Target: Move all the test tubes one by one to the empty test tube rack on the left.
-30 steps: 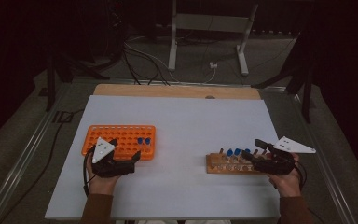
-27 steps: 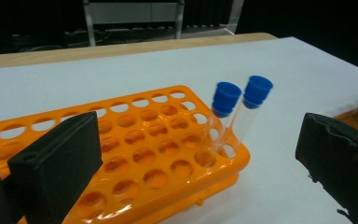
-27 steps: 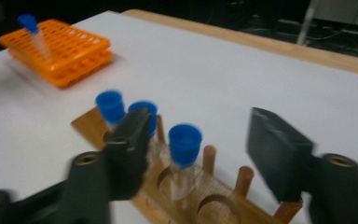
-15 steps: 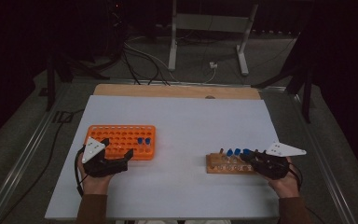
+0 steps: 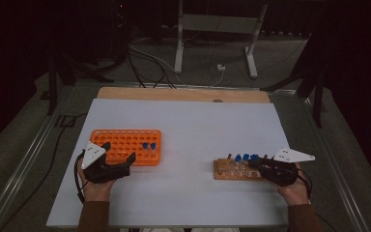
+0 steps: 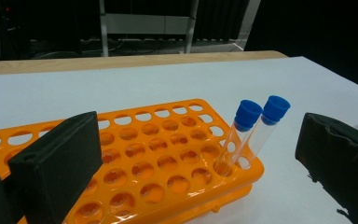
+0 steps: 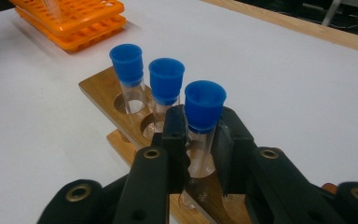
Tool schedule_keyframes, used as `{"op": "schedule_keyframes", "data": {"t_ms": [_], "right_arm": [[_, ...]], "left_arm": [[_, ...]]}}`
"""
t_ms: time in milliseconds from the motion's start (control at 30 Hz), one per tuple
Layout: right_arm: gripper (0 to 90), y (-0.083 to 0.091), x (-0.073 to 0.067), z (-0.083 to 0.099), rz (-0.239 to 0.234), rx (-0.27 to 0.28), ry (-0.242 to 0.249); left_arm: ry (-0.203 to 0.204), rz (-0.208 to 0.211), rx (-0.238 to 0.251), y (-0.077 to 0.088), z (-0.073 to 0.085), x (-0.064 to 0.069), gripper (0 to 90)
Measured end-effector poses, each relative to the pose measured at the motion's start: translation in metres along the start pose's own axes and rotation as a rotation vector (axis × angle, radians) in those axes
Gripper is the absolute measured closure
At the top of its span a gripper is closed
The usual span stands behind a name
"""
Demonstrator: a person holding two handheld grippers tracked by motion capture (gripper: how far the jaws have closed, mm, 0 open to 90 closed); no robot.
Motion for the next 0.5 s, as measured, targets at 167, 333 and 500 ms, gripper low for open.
{"op": "schedule_keyframes", "data": {"t_ms": [167, 333, 500], "right_arm": [[76.6, 0.000, 0.001, -0.001, -0.001, -0.005, -0.021], [76.7, 0.003, -0.001, -0.006, -0.001, 0.009, -0.015], [76.7, 0.009, -0.002, -0.015, -0.003, 0.026, -0.012]], "left_arm": [[-0.011, -0.009, 0.005, 0.000, -0.001, 0.000, 1.4], [-0.014, -0.007, 0.004, -0.001, -0.002, 0.000, 1.4], [-0.019, -0.009, 0.005, -0.001, -0.004, 0.001, 1.4]]}}
Point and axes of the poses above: each handheld gripper's, and its own axes: y roughly backward along the jaws, z roughly out of its underside, x roughly to its right, the point moved 10 cm from there along -y, roughly forward along the jaws, and after that the axes turned 5 degrees about z, right-handed, at the moved point
